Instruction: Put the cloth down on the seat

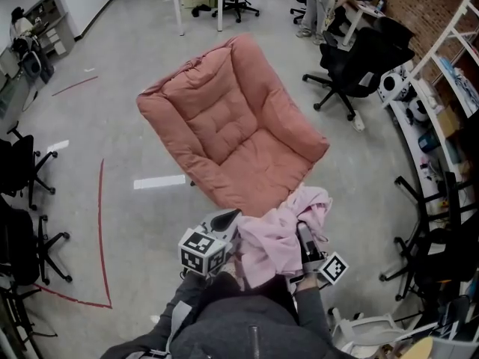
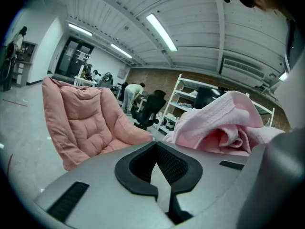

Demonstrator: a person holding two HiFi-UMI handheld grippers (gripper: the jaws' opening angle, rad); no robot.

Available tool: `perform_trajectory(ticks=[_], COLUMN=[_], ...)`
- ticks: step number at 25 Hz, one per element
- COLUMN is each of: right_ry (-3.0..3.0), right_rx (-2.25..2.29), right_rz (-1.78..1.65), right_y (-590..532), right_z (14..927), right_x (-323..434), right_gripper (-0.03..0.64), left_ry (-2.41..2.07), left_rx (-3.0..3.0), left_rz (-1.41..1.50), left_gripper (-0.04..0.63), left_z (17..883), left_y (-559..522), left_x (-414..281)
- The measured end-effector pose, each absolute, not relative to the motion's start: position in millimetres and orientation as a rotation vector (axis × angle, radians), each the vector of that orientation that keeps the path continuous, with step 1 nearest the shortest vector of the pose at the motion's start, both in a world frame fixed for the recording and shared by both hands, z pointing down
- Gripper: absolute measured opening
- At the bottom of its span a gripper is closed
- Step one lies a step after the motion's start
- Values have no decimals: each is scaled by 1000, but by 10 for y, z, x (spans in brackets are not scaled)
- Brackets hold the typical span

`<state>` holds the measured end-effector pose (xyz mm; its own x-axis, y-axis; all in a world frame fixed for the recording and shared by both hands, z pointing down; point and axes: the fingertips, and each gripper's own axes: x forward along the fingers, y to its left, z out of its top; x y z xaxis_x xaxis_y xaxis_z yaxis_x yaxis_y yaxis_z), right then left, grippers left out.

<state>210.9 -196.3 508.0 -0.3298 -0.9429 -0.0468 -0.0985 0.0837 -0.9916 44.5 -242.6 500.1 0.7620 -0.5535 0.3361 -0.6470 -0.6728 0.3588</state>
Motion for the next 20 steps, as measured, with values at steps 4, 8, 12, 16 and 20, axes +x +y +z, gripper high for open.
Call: perform_trajectory(ticks=[4,8,12,16,20], right_ry=[1557,1570,1608,1626,1666], right_rx=[-1072,-1049,-1031,-1004,-969], right_rz=[-1344,-1344,-1373,-1401,-1410], right_y=[-2269,-2637,-2982,-3297,-3590], right_z=[5095,5063,5032,5022,4982], right_x=[2343,2507,2637,2737,2809], right_gripper=[287,287,287,287,287], left_ry=[-898,-916,-944,-981,-1020], left_rx=[2504,2506,2496,2476,2457], left_rz=[288,276,270,267,259], left_gripper=[6,6,6,6,6], left_z=[4990,4959,4953,4946,4917], left_y=[-2691,-3032,-3331,-3562,-3748], left_x=[664,815,975,1090,1172])
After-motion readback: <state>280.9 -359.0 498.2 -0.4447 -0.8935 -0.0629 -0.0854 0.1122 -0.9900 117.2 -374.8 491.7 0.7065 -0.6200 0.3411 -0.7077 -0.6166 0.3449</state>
